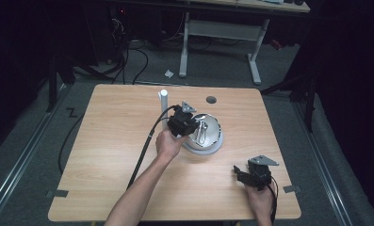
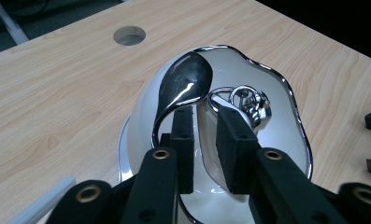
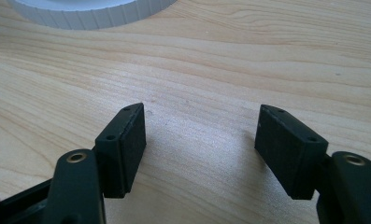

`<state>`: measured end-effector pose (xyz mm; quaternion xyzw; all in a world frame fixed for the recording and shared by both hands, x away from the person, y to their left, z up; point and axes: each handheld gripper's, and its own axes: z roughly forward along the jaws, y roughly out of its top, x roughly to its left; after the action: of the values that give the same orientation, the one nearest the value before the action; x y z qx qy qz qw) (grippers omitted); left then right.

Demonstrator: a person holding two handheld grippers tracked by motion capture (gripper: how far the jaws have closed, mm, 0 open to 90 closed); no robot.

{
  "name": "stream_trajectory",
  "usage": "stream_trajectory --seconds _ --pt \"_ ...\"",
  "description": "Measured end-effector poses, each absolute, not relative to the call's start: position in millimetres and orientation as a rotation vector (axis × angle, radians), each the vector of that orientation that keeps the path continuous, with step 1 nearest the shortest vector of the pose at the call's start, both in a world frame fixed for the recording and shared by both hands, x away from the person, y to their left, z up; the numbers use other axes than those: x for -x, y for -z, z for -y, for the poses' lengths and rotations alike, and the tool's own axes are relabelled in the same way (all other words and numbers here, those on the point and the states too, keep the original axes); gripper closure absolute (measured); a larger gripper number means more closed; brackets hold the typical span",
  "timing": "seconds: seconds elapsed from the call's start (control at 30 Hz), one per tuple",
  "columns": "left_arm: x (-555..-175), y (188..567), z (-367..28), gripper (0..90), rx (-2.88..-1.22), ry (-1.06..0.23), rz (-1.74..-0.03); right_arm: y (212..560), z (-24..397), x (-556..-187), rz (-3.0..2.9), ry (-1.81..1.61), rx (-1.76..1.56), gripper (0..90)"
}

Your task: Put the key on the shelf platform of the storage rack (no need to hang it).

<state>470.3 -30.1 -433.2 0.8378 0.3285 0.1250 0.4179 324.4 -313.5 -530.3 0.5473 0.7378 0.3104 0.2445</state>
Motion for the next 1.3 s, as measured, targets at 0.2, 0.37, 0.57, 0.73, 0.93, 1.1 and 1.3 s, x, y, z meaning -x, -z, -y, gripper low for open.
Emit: stream_trajectory --seconds 0.2,0.37,0.57,0.73,0.93,1.1,1.3 --pt "-467.8 431.0 24.3 68.0 -2.093 -0.310 -0.834 530.3 313.6 -324.4 -2.015 -0.848 -1.494 33.9" --pt "-464.0 426.1 20.7 65.0 -2.086 -0.317 -0.826 530.3 313.5 -324.4 -2.014 -0.848 -1.495 33.9" --pt "-461.1 424.1 16.8 61.5 -2.079 -0.312 -0.832 530.3 313.4 -324.4 -2.014 -0.849 -1.495 33.9" --pt "-457.6 424.7 8.8 54.4 -2.062 -0.301 -0.848 530.4 313.4 -324.5 -2.013 -0.849 -1.495 33.9" --pt "-453.5 421.9 -1.5 48.4 -2.044 -0.285 -0.856 530.3 313.4 -324.5 -2.015 -0.849 -1.495 33.9" --pt "-448.2 419.6 -12.0 46.0 -2.022 -0.279 -0.859 530.3 313.4 -324.5 -2.015 -0.849 -1.495 33.9" --pt "-442.3 417.8 -24.9 44.3 -2.005 -0.289 -0.860 530.3 313.4 -324.5 -2.014 -0.849 -1.495 33.9"
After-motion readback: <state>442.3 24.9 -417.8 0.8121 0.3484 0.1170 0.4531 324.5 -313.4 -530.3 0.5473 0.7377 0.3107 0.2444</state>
